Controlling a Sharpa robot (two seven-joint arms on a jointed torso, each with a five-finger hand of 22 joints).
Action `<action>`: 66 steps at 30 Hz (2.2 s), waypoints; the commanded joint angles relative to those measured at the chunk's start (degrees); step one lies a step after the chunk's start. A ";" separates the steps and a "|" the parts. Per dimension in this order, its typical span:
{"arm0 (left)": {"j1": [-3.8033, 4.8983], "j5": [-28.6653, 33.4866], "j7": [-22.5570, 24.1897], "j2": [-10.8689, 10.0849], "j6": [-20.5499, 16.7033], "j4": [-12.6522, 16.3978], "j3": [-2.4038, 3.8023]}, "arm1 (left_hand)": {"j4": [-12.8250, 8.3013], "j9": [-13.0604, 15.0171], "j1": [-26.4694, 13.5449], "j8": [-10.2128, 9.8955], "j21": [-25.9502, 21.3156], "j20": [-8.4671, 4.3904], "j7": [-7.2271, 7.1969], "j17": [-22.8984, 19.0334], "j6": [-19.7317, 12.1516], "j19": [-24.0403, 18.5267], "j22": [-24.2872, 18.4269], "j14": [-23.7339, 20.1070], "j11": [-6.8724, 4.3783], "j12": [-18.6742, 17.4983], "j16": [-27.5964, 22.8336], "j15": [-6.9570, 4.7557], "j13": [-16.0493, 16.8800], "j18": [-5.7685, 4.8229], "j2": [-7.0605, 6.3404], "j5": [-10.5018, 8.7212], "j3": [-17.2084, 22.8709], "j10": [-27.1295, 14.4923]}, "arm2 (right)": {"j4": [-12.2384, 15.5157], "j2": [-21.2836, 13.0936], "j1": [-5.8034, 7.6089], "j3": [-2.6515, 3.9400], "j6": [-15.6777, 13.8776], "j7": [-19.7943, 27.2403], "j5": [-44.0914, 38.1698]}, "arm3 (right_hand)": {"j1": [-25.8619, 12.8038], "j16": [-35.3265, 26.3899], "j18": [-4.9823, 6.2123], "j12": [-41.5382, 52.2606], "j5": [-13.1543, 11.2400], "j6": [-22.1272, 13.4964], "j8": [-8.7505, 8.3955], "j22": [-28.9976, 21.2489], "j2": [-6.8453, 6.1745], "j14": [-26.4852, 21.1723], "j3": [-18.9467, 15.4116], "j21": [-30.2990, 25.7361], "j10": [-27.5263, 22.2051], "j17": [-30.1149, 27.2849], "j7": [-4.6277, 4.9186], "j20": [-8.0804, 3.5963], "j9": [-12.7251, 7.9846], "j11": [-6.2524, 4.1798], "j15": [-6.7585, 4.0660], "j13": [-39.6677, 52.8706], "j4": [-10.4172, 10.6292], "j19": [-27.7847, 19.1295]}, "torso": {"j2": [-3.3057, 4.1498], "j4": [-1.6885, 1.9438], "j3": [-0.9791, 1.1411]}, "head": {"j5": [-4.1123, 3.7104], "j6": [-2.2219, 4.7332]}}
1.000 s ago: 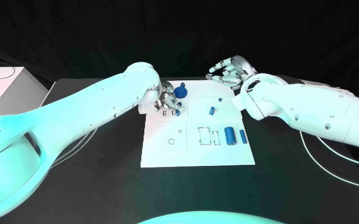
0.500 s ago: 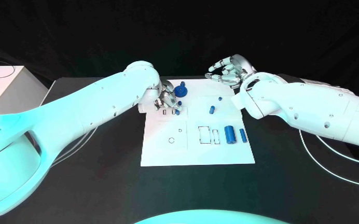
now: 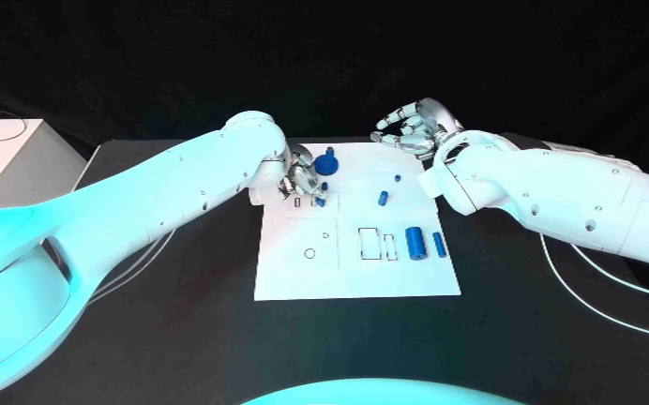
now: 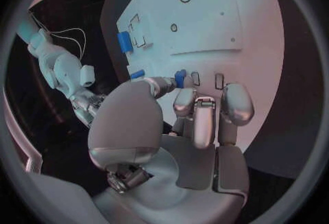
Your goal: Assemble the parts on the task board
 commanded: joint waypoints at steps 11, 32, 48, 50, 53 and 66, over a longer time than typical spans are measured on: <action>-0.02 6.22 0.82 -2.31 -6.60 3.31 0.08 | -11.58 6.68 -3.02 0.38 0.93 -0.74 -0.84 10.44 2.40 0.46 0.71 4.73 -0.59 0.18 0.29 -0.95 1.33 -0.71 -1.95 7.44 9.87 1.92 | 0.01 -0.29 -0.11 0.03 0.55 0.45 -0.43 | -0.15 -0.17 -0.66 -0.13 0.39 -0.52 0.18 8.28 0.05 5.80 0.39 -0.34 2.89 13.94 0.00 -0.30 0.06 -0.19 -0.37 12.31 0.07 3.13 | -0.12 0.15 0.03 | -0.01 0.41; -0.72 -0.71 0.83 -5.50 -10.94 7.13 0.06 | -13.27 7.39 -3.99 -0.32 1.38 -1.12 -1.21 10.14 4.02 0.76 1.28 4.66 -0.97 0.21 0.12 -1.32 1.89 -0.80 -2.74 11.96 10.19 2.70 | 0.17 -1.00 -0.21 0.02 0.42 0.48 -0.32 | -0.18 -0.17 -0.65 -0.15 0.44 -0.58 0.17 8.24 0.05 5.81 0.44 -0.38 2.86 13.96 0.01 -0.30 0.07 -0.18 -0.36 12.29 0.08 3.11 | -0.21 0.29 0.02 | 0.18 0.14; -1.82 -2.20 0.75 -4.94 -11.17 6.77 -0.19 | -13.33 7.41 -4.01 -0.34 1.40 -1.13 -1.22 10.15 4.09 0.77 1.29 4.67 -0.99 0.21 0.12 -1.34 1.91 -0.80 -2.75 12.08 10.21 2.74 | 0.21 -1.03 -0.24 0.02 0.44 0.49 -0.32 | -0.26 -0.18 -0.65 -0.14 0.53 -0.69 0.15 8.25 0.03 5.80 0.52 -0.38 2.87 13.93 0.04 -0.30 0.10 -0.16 -0.36 12.30 0.09 3.12 | -0.07 0.15 0.00 | 0.45 -0.07; -1.91 -2.20 0.74 -4.84 -11.08 6.72 -0.22 | -13.33 7.41 -4.01 -0.34 1.40 -1.13 -1.22 10.15 4.09 0.77 1.29 4.67 -0.99 0.21 0.12 -1.34 1.91 -0.80 -2.75 12.08 10.21 2.74 | 0.22 -1.03 -0.24 0.02 0.44 0.48 -0.32 | -0.26 -0.18 -0.65 -0.14 0.53 -0.69 0.15 8.25 0.03 5.80 0.52 -0.38 2.87 13.93 0.04 -0.30 0.10 -0.16 -0.36 12.30 0.09 3.12 | -0.05 0.16 0.00 | 0.44 -0.10; -2.00 -2.19 0.72 -4.69 -11.00 6.59 -0.27 | -13.33 7.41 -4.01 -0.34 1.40 -1.13 -1.22 10.15 4.09 0.77 1.29 4.67 -0.99 0.21 0.12 -1.34 1.91 -0.80 -2.75 12.08 10.21 2.74 | 0.22 -1.02 -0.25 0.02 0.44 0.48 -0.33 | -0.26 -0.18 -0.65 -0.14 0.53 -0.69 0.15 8.25 0.03 5.80 0.52 -0.38 2.87 13.93 0.04 -0.30 0.10 -0.16 -0.36 12.30 0.09 3.12 | -0.03 0.19 0.03 | 0.43 -0.16; -2.09 -2.23 0.57 -4.62 -9.35 6.38 -0.35 | -13.47 7.48 -4.06 -0.41 1.46 -1.17 -1.26 10.19 4.25 0.82 1.39 4.68 -1.03 0.17 0.14 -1.37 1.89 -0.81 -2.75 12.37 10.27 2.78 | 0.21 -1.04 -0.25 0.02 0.48 0.44 -0.33 | -0.26 -0.18 -0.65 -0.14 0.53 -0.69 0.15 8.25 0.03 5.80 0.52 -0.38 2.87 13.93 0.04 -0.30 0.10 -0.16 -0.36 12.30 0.09 3.12 | -0.06 0.18 0.00 | 0.41 -0.42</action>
